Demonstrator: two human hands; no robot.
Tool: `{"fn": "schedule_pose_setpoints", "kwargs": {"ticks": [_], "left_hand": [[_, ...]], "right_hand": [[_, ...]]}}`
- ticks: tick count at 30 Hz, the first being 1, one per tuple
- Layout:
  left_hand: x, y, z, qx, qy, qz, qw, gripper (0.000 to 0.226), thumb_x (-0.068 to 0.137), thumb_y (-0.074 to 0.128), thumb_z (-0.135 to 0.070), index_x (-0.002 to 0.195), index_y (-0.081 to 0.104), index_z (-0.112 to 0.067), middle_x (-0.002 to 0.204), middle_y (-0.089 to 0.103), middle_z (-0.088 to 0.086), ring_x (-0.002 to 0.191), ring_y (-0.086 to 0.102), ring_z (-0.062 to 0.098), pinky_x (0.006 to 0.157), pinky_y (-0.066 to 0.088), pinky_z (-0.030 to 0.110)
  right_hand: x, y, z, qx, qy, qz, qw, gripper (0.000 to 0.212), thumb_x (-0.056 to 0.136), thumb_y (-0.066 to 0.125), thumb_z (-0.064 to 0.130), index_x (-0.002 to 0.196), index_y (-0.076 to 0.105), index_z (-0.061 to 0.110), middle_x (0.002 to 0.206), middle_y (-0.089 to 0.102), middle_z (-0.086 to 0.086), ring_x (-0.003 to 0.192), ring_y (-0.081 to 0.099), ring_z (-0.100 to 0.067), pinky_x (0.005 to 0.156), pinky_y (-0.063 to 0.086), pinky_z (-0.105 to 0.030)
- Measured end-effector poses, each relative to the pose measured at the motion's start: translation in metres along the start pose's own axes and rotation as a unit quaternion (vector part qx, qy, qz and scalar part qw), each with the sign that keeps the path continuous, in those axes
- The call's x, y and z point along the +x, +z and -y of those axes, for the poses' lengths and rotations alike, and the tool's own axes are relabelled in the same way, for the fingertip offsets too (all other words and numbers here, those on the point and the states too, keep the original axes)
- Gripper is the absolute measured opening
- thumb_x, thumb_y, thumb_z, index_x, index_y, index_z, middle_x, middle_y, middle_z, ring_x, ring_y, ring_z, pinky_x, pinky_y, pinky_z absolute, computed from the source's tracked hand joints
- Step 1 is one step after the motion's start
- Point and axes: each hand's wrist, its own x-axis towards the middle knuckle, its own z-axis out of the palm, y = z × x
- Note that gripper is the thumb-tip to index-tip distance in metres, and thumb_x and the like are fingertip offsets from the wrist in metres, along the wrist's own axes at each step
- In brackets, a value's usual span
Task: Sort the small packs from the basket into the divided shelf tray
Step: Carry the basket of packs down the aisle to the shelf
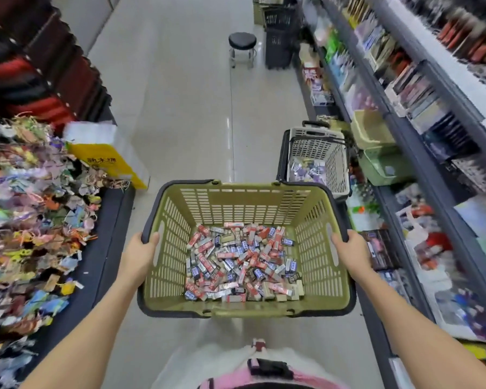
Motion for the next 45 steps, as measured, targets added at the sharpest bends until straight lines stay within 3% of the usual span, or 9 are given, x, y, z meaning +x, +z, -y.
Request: {"fn": "schedule_pose_setpoints", "kwargs": {"ticks": [5,9,14,19,23,30,36,41,45], "left_hand": [[0.114,0.012,-0.1,-0.036,0.006,0.016,0.999,0.02,0.097,0.051,-0.032,0.093,0.056,-0.013,0.073,0.057,-0.001,0.065,0.053,0.016,0.051,0.035,0.028],[0.204,0.028,-0.18,-0.038,0.025,0.03,0.999,0.019,0.097,0.052,-0.027,0.101,0.054,-0.009,0.079,0.056,0.004,0.073,0.052,0.022,0.056,0.036,0.032],[0.321,0.067,-0.262,-0.001,0.032,0.022,0.999,0.029,0.096,0.052,-0.034,0.102,0.057,-0.006,0.077,0.056,0.007,0.068,0.051,0.024,0.055,0.034,0.034],[0.415,0.099,-0.345,-0.03,0.005,0.016,0.999,0.03,0.096,0.052,-0.031,0.104,0.059,-0.003,0.084,0.064,0.016,0.077,0.06,0.033,0.066,0.046,0.04],[0.483,0.114,-0.416,-0.034,0.001,-0.002,0.999,0.027,0.096,0.053,-0.031,0.103,0.058,-0.005,0.088,0.067,0.017,0.081,0.064,0.037,0.075,0.053,0.047],[0.632,0.15,-0.525,-0.028,-0.012,-0.015,0.999,0.031,0.095,0.054,-0.029,0.103,0.06,0.0,0.087,0.065,0.018,0.08,0.061,0.036,0.066,0.046,0.038],[0.782,0.185,-0.627,-0.063,-0.011,0.03,0.998,0.024,0.096,0.052,-0.025,0.106,0.054,-0.004,0.093,0.065,0.019,0.084,0.063,0.036,0.077,0.052,0.045],[0.903,0.209,-0.726,-0.057,0.024,0.069,0.996,0.022,0.097,0.051,-0.026,0.106,0.053,-0.006,0.092,0.066,0.019,0.083,0.064,0.037,0.079,0.053,0.048],[0.988,0.233,-0.803,-0.033,0.053,0.076,0.995,0.02,0.096,0.052,-0.027,0.103,0.053,-0.008,0.09,0.064,0.016,0.083,0.062,0.036,0.077,0.051,0.045]], "right_hand": [[0.108,0.01,0.083,0.015,0.013,-0.005,1.0,0.017,0.091,0.056,0.027,0.081,0.057,0.013,0.062,0.051,-0.004,0.061,0.052,-0.026,0.054,0.038,-0.034],[0.196,0.011,0.139,0.027,0.024,-0.019,0.999,0.023,0.092,0.056,0.025,0.072,0.052,0.014,0.056,0.048,-0.001,0.051,0.047,-0.021,0.049,0.031,-0.03],[0.324,0.022,0.198,0.057,0.026,-0.034,0.997,0.025,0.092,0.057,0.023,0.09,0.06,-0.002,0.064,0.058,-0.011,0.055,0.055,-0.026,0.048,0.042,-0.024],[0.462,0.028,0.26,0.032,0.016,-0.015,0.999,0.024,0.092,0.056,0.024,0.07,0.048,0.024,0.05,0.045,0.002,0.043,0.044,-0.016,0.04,0.03,-0.024],[0.564,0.029,0.318,0.006,-0.003,0.011,1.0,0.014,0.091,0.057,0.028,0.091,0.06,0.014,0.065,0.06,-0.004,0.059,0.056,-0.025,0.054,0.04,-0.032],[0.737,0.05,0.412,-0.016,0.002,0.024,1.0,0.06,0.092,0.055,0.037,0.137,0.042,0.0,0.1,0.066,-0.015,0.069,0.056,-0.019,0.058,0.04,-0.03],[0.876,0.08,0.488,-0.014,0.036,-0.001,0.999,0.062,0.092,0.057,0.034,0.138,0.039,-0.003,0.14,0.046,-0.018,0.126,0.046,-0.033,0.097,0.04,-0.038],[0.974,0.085,0.552,0.021,0.062,-0.026,0.998,0.043,0.09,0.057,0.036,0.109,0.06,-0.002,0.093,0.066,-0.015,0.089,0.062,-0.034,0.065,0.044,-0.033],[1.053,0.083,0.601,0.044,0.072,-0.047,0.995,0.027,0.089,0.059,0.035,0.087,0.061,0.008,0.075,0.065,-0.01,0.074,0.064,-0.032,0.061,0.049,-0.036]]}}
